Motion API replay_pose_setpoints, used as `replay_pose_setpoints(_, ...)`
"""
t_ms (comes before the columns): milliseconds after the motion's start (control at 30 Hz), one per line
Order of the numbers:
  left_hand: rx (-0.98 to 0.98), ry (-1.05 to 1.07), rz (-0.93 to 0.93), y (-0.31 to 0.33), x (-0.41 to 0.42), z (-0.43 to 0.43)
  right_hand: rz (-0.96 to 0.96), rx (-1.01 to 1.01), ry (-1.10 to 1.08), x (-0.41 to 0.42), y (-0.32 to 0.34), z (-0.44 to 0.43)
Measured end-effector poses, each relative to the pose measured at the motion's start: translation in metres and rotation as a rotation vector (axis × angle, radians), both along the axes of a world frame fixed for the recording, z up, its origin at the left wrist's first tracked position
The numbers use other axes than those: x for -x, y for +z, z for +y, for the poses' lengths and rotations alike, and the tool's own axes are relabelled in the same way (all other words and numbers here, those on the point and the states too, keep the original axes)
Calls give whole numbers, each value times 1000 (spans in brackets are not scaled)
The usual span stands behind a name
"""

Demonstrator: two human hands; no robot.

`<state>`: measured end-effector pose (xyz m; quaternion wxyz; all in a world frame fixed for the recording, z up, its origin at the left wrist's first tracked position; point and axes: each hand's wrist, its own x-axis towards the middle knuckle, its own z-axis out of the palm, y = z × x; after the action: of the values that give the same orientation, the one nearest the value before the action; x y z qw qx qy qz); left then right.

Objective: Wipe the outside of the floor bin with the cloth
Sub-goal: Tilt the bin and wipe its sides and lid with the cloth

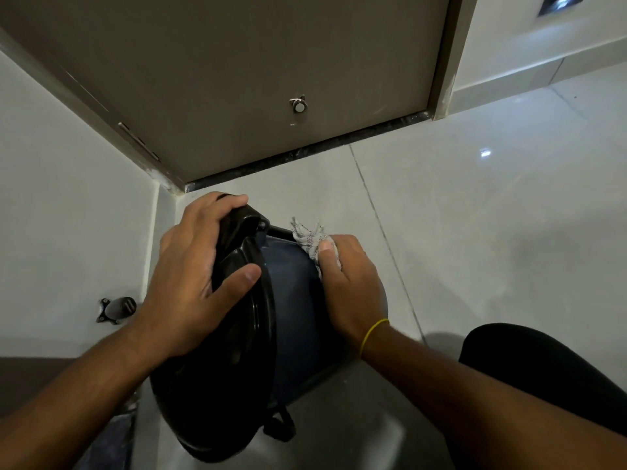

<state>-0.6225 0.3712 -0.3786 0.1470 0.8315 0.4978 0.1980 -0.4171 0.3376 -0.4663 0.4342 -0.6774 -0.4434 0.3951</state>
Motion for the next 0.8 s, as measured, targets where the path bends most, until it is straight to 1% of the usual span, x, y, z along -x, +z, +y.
replay_pose_setpoints(67, -1, -22, 4, 1, -3, 0, -64, -21, 28, 3, 13, -4)
replay_pose_setpoints(100, -3, -39, 9, 2, -3, 0, -89, -73, 45, 8, 21, -7)
replay_pose_setpoints(167, -15, -56, 22, 2, -5, 1, -69, -179, 72, 21, 40, -13)
replay_pose_setpoints(233, -19, -50, 23, 1, -6, 2, -54, -213, 109, 27, 50, -12)
replay_pose_setpoints(367, -13, -50, 8, 1, -7, 2, -227, -229, 223, 10, 40, -11)
replay_pose_setpoints(433, 1, -56, 14, 1, -8, 0, -293, -153, 194, -5, 24, -11)
replay_pose_setpoints(500, 5, -56, 15, 2, -12, -1, -336, 25, 165, -21, 9, -7)
replay_pose_setpoints(567, -2, -44, 12, 2, -15, -2, -245, 157, 140, -32, 2, 0)
replay_pose_setpoints(600, -7, -40, 8, 1, -15, -2, -176, 169, 119, -32, 2, 2)
replay_pose_setpoints(667, -15, -38, -1, 0, -13, -3, -103, 128, 89, -23, 8, 4)
replay_pose_setpoints(800, -32, -80, 0, -2, -7, -8, -103, 4, 91, -1, 31, -6)
